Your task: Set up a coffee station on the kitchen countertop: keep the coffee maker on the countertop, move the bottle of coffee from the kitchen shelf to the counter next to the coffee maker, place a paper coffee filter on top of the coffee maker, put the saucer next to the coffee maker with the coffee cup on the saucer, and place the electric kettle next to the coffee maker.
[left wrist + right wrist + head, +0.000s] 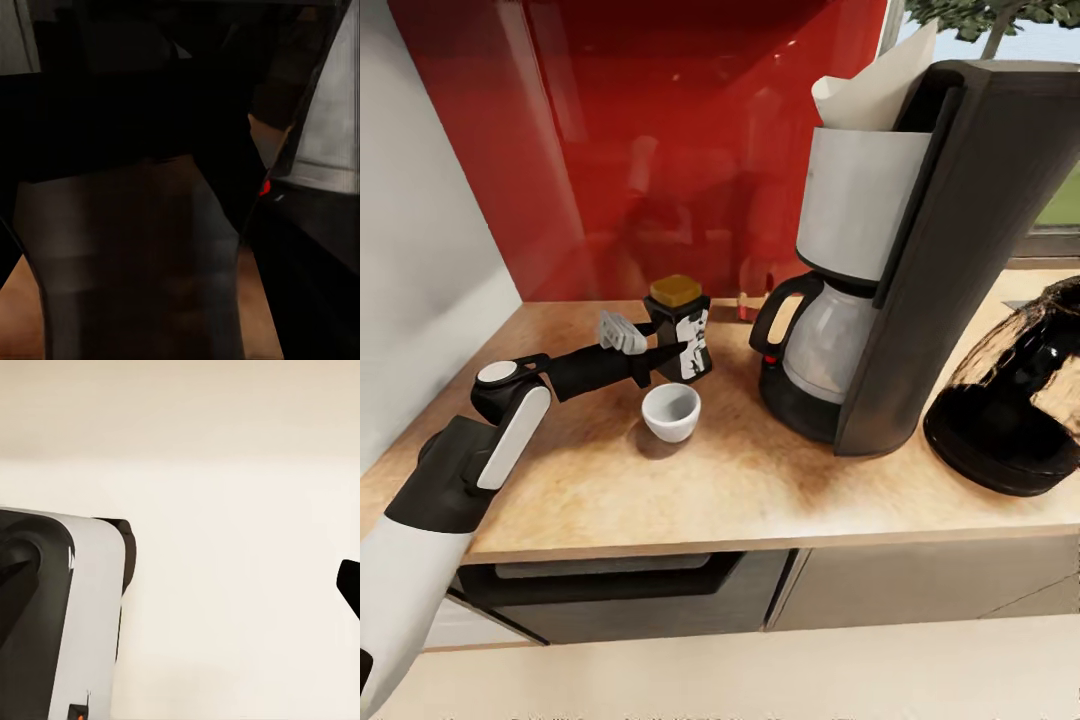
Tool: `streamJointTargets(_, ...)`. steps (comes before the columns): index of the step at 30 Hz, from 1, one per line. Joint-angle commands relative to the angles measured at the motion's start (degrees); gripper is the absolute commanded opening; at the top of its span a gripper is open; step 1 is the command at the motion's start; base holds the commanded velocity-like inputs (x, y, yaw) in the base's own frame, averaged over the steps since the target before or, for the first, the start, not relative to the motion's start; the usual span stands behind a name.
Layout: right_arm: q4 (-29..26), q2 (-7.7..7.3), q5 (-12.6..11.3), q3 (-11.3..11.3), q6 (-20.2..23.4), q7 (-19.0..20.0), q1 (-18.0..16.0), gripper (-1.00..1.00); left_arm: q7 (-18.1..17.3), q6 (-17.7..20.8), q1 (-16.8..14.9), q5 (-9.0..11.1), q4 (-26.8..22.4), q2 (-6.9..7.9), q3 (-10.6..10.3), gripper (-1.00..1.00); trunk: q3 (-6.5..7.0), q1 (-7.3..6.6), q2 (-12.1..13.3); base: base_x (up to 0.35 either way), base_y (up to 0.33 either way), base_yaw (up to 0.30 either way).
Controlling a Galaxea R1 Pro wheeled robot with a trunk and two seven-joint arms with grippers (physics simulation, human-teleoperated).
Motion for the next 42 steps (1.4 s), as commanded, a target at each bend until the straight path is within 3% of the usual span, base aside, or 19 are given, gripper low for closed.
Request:
streamJointTargets(1, -0.1, 0.04, 0.5, -0.5, -0.2, 0.3, 0.0, 1.0, 0.1, 0.4, 0.0, 0.5, 0.0, 0.04, -0.1, -1.0, -0.03, -0.01, 0.0, -0.188, 0.0, 0.0)
streamJointTargets(42, -0.1, 0.04, 0.6, -0.5, -0.2, 0.3, 0.0, 1.0, 0.2, 0.4, 0.0, 0.5, -0.2, 0.09, 0.1, -1.0, -0.03, -0.01, 0.0, 0.003, -0.003, 0.0)
